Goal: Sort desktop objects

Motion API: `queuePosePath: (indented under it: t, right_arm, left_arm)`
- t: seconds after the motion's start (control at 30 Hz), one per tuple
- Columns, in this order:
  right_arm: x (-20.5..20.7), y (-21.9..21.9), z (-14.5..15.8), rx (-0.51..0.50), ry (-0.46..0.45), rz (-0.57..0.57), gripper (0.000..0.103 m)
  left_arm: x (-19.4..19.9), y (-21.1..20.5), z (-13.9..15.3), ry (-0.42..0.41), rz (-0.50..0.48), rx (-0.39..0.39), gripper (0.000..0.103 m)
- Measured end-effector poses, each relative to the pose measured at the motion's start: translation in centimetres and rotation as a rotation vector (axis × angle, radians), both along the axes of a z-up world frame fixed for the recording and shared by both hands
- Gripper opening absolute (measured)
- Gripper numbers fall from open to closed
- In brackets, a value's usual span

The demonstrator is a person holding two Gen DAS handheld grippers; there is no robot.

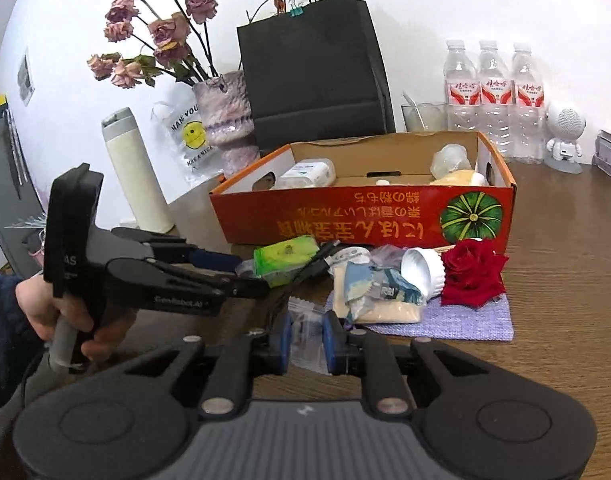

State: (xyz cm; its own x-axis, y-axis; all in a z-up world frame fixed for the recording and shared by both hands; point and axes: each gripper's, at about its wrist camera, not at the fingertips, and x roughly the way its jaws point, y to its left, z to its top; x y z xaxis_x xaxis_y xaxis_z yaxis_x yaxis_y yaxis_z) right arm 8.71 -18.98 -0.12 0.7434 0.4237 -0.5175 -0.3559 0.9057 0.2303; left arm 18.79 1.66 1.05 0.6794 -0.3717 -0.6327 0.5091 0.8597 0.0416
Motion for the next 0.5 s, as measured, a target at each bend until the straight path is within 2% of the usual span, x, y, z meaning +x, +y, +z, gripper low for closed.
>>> queuePosePath:
  t: [0.07, 0.1, 0.27, 0.33, 0.37, 0.4, 0.5]
  right_arm:
    - [-0.1, 0.3, -0.1, -0.007, 0.001, 0.009, 0.016]
    - [-0.2, 0.6, -0.2, -0.011, 0.003, 0.016, 0.016]
    - [-0.8, 1.4, -0.4, -0.023, 0.017, 0.031, 0.016]
    - [-1.1, 1.5, -0.3, -0.018, 0.017, 0.033, 0.016]
    - [-1.3, 1.5, -0.2, -0.018, 0.016, 0.033, 0.016]
    - [-1.5, 1.5, -0.1, -0.017, 0.013, 0.032, 0.016]
    - [-2.2, 1.4, 0.2, -0.013, 0.008, 0.037, 0.016]
  left_arm:
    - [-0.2, -0.1, 0.1, -0.008, -0.007, 0.007, 0.042]
    - [-0.4, -0.2, 0.1, -0.007, -0.012, 0.005, 0.036]
    - [-1.8, -1.1, 0.3, -0.028, 0.03, 0.054, 0.029]
    - [-2.2, -0.8, 0.3, -0.017, 0.056, 0.033, 0.024]
    - [-2.5, -0.6, 0.4, -0.007, 0.073, 0.011, 0.019]
    - [-2.8, -0.2, 0.5, 0.012, 0.09, -0.015, 0.007]
    - [-4.2, 0.5, 0.3, 0.023, 0.137, -0.056, 0.007]
